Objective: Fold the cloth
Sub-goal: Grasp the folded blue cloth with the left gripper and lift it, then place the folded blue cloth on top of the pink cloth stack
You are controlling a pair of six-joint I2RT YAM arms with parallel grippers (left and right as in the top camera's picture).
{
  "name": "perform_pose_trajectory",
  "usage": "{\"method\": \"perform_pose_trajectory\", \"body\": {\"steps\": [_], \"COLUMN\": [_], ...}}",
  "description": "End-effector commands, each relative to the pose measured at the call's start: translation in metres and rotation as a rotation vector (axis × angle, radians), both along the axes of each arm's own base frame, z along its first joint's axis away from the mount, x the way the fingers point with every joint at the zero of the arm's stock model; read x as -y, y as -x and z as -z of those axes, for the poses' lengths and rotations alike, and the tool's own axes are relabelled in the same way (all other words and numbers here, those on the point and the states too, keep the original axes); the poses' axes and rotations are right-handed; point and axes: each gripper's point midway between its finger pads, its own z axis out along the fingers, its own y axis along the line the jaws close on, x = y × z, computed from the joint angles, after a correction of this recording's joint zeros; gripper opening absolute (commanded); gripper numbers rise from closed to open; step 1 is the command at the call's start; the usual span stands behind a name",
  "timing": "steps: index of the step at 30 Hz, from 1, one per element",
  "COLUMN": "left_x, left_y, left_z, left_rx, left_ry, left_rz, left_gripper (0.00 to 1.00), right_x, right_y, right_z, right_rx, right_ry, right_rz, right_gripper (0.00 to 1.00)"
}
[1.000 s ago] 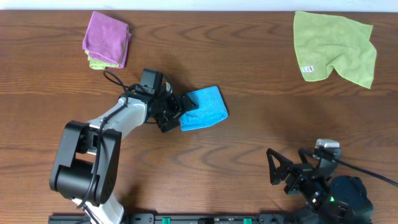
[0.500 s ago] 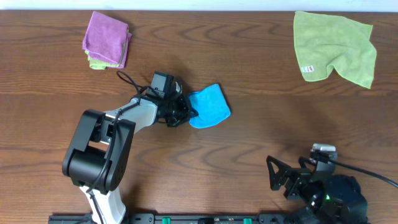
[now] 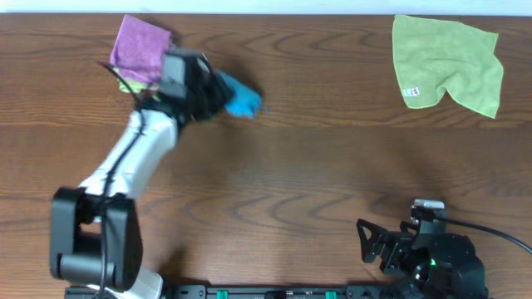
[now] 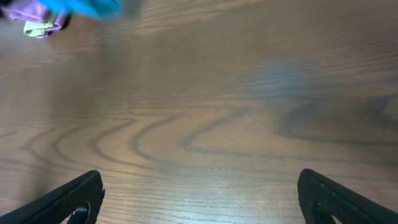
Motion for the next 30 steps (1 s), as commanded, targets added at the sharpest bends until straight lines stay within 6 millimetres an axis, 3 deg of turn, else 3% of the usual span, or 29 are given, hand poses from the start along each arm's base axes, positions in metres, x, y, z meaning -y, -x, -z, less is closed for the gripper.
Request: {"method": "perform_pose_trajectory", "body": {"steps": [1,3,7,12,17,22,30], "left_x": [-0.043,-0.07,-0.106,-0.143,-0.171,-0.187,-0.195], "left_y": [-0.036,-0.056,-0.083,-0.121,-0.146,-0.16,-0.159], "left_z": [-0.04,-0.06,-0.078,-0.065,-0.05,-0.041,-0.02], "left_rx": [0.124,0.181,0.249,0.26,0.279,0.315,0.262], "left_ry": [-0.122,-0.172,-0.243,-0.277,-0.292,-0.285,-0.29], "left_rz": [-0.13,-0.215,-0.303,-0.377,-0.435,-0.464,-0.474], "left_gripper": [0.06,0.06,0.06,0.06,0.06,0.06,0.06], "right_x": [0.0,0.0,0.0,0.0,0.0,0.0,0.0], "right_y": [0.0,0.0,0.0,0.0,0.0,0.0,0.0], "right_z": [0.002,0.002,0.002,0.002,0.002,0.002,0.002], "right_rx": [-0.005,-0.005,-0.005,-0.005,-0.005,-0.005,-0.005], "right_ry": [-0.009,-0.009,-0.009,-0.009,-0.009,-0.009,-0.009], "right_rz": [0.009,0.009,0.009,0.009,0.009,0.009,0.009], "right_gripper": [0.99,0.99,0.99,0.99,0.99,0.99,0.99]}}
